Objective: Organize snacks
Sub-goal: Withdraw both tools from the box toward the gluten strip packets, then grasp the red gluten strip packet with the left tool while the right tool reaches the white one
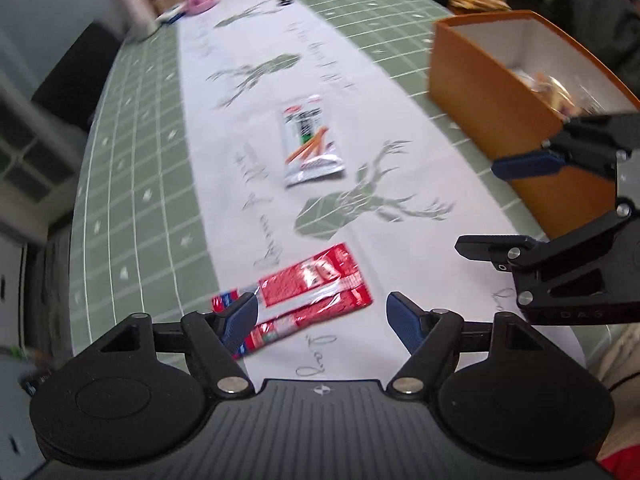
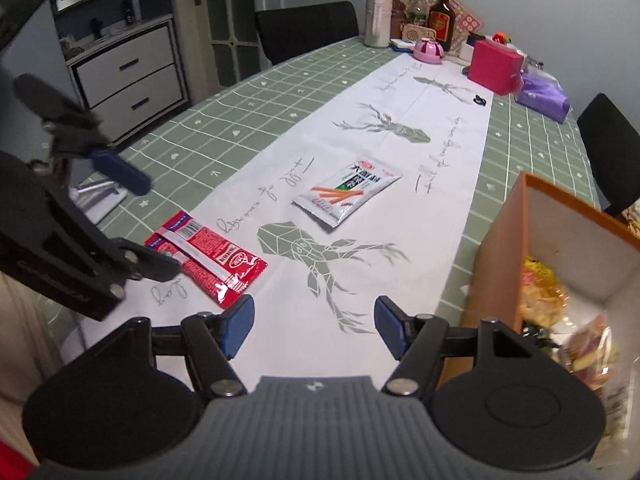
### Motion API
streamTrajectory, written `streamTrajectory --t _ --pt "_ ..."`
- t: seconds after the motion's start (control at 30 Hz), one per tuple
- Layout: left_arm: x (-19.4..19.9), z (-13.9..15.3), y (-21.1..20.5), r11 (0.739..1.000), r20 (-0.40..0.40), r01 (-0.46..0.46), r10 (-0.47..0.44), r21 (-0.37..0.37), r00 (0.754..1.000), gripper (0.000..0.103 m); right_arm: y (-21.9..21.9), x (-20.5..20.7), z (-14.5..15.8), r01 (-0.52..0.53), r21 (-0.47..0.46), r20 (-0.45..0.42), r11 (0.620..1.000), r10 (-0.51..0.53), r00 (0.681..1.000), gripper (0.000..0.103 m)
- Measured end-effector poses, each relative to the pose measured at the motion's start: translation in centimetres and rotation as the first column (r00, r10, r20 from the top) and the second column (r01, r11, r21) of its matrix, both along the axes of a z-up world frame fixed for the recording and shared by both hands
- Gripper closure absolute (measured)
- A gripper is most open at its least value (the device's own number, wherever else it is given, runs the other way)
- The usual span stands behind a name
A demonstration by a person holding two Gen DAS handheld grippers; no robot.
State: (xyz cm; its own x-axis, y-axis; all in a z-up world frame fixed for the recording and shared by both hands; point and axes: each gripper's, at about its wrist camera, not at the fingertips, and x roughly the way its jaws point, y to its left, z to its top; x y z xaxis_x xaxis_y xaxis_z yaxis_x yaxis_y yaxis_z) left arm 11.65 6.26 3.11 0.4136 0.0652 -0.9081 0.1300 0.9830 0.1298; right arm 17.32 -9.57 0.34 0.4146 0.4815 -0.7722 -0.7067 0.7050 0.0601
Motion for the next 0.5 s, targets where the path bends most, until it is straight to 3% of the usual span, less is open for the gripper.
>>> streamTrajectory --t 0.3,0.5 --pt "-1.8 -5.7 3.8 0.995 0.016 -0.103 0.103 0.003 0.995 0.017 3.3 -1.9 -4.3 0.018 0.054 -0.014 0.998 -0.018 1.000 0.044" --pt "-2.2 -7.7 5.0 0.989 -0.007 -0.144 0.144 0.011 0.989 0.017 5.2 -3.0 -6.6 0.002 0.013 0.002 1.000 -0.002 1.000 0.044"
